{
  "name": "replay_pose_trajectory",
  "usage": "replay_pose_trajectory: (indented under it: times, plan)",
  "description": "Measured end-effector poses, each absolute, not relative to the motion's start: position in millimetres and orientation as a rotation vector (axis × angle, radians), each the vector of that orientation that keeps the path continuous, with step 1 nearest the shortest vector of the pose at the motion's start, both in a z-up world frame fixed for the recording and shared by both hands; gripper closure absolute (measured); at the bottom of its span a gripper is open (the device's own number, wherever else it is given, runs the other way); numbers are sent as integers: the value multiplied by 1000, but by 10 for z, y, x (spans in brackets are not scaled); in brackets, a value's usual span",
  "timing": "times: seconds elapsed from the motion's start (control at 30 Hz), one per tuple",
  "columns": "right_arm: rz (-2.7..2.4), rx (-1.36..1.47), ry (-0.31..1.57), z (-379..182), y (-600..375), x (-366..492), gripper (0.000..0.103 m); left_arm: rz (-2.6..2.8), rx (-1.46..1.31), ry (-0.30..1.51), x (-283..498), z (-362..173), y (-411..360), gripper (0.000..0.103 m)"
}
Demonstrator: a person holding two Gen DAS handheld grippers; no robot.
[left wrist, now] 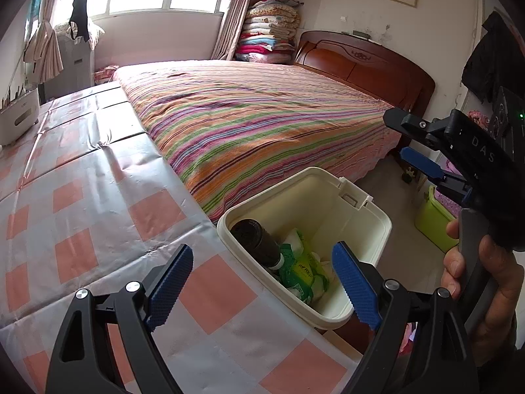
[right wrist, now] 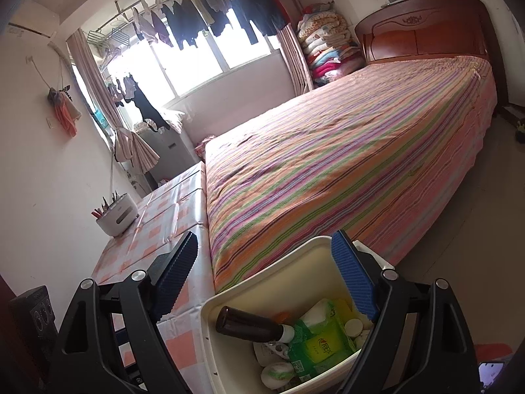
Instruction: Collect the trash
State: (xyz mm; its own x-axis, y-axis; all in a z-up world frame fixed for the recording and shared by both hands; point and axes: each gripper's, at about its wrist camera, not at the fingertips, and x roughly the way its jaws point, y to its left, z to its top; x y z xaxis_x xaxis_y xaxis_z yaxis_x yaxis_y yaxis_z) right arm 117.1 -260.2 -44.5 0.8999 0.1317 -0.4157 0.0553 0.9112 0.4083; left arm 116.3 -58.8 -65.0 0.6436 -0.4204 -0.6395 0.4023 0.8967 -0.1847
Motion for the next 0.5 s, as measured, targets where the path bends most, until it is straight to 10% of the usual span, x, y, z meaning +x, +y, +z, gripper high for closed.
replay_pose_trajectory:
  times: [0.5]
  plan:
    - [63, 360, 477, -365, -2381, 1176, 18, -297, -33, 714, 1177, -613, -328, 19]
